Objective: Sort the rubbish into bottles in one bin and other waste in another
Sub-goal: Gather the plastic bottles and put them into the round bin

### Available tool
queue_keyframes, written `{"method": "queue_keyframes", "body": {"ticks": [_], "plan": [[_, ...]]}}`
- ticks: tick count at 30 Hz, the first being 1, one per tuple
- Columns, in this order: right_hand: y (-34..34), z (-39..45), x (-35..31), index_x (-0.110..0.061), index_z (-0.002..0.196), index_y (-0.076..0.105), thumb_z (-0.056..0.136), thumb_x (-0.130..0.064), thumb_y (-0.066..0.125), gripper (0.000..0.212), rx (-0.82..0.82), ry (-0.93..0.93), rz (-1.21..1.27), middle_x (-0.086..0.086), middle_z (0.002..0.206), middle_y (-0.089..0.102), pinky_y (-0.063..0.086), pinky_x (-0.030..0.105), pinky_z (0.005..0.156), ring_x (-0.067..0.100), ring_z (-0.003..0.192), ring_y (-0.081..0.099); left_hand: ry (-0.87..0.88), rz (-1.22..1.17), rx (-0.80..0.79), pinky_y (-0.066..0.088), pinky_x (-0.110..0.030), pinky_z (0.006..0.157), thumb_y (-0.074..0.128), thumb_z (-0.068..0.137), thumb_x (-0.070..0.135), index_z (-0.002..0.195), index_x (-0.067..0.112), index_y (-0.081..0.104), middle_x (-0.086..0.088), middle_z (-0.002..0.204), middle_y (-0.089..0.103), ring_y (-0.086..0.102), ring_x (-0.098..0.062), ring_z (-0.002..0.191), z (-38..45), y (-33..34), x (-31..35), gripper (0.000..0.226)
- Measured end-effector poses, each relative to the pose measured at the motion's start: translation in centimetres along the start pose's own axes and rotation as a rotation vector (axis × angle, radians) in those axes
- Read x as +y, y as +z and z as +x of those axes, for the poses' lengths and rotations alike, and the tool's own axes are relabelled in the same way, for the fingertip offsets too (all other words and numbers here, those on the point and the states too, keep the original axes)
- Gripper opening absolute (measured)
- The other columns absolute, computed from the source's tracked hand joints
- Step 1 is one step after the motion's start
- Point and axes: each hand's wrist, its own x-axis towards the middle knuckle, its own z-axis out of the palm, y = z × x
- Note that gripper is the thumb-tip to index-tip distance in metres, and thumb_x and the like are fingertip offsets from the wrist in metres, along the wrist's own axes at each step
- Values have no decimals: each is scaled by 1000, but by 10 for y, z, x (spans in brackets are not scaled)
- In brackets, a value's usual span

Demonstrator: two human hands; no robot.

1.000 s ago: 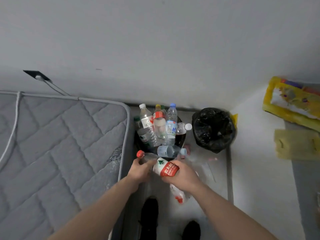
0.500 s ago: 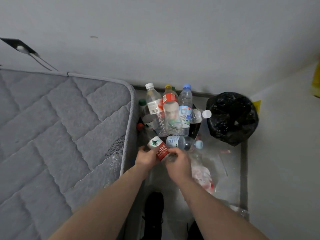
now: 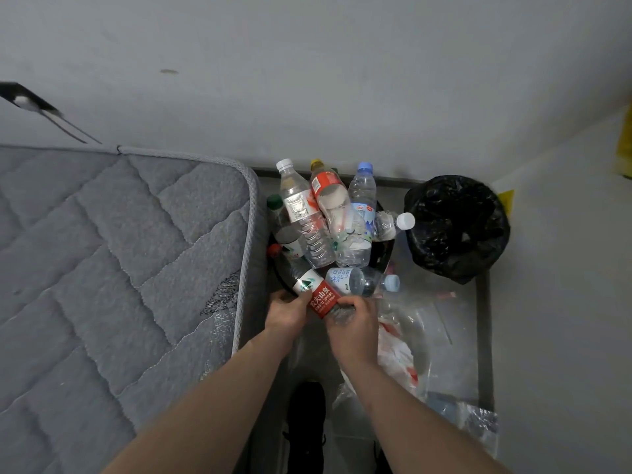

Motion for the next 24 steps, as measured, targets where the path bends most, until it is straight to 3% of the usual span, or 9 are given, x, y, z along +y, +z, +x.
{"method": "queue_keyframes", "body": {"ticks": [2,5,7,9,10,12,14,17,24], "plan": [[-5,-2,0,-25,100,62,70,-9,86,41,3,-2,5,-1,119,53,40,21,84,17,109,54,-2,-7,-2,58,-47,94,81,40,53,121,17,49,-8,107,72,72,-27,97,-18,-2,10,94],[-10,-5,0,-24,104,62,70,-12,87,45,8,-5,-12,-3,120,50,39,15,76,18,111,54,7,28,24,57,-47,96,81,40,56,140,15,46,-7,114,68,70,-27,102,-25,-7,11,115],[-15,-7,-3,-28,105,60,68,-14,87,48,25,-36,-41,-2,121,50,45,22,79,22,115,54,21,98,54,56,-47,96,80,40,60,142,15,45,-5,114,66,70,-29,103,-31,-11,16,117],[-22,-7,-5,-34,101,56,68,-16,84,47,61,-99,-83,0,124,50,51,36,86,28,121,52,70,198,81,56,-47,96,82,58,56,142,14,45,-1,111,63,68,-28,103,-48,-13,32,100],[-28,-8,-7,-34,99,55,69,-15,81,44,82,-141,-98,-1,122,50,50,35,84,27,120,52,104,257,97,54,-45,97,81,70,49,141,14,46,1,110,61,66,-26,104,-57,-15,41,87],[-44,-12,-14,-29,98,55,71,-12,77,39,104,-209,-99,-6,113,48,41,22,75,20,111,51,159,360,126,51,-41,99,77,84,40,139,14,47,1,110,59,62,-24,106,-68,-20,55,67],[-65,-16,-25,-29,100,54,75,-12,75,37,104,-241,-103,-9,111,46,36,15,72,15,108,49,231,440,133,50,-36,94,73,89,36,137,14,48,0,111,61,61,-22,105,-79,-25,71,59],[-99,-23,-41,-32,101,53,78,-14,72,35,90,-253,-118,-13,111,44,41,21,74,11,106,49,377,566,101,46,-30,84,70,90,33,135,15,50,0,115,61,60,-17,102,-106,-32,97,52],[-197,-79,-66,-31,119,51,80,-15,71,47,21,-58,-241,-7,126,43,42,27,88,16,115,47,576,905,19,46,-29,88,66,91,27,133,17,55,-3,128,53,55,-15,104,-192,-53,142,44]]}}
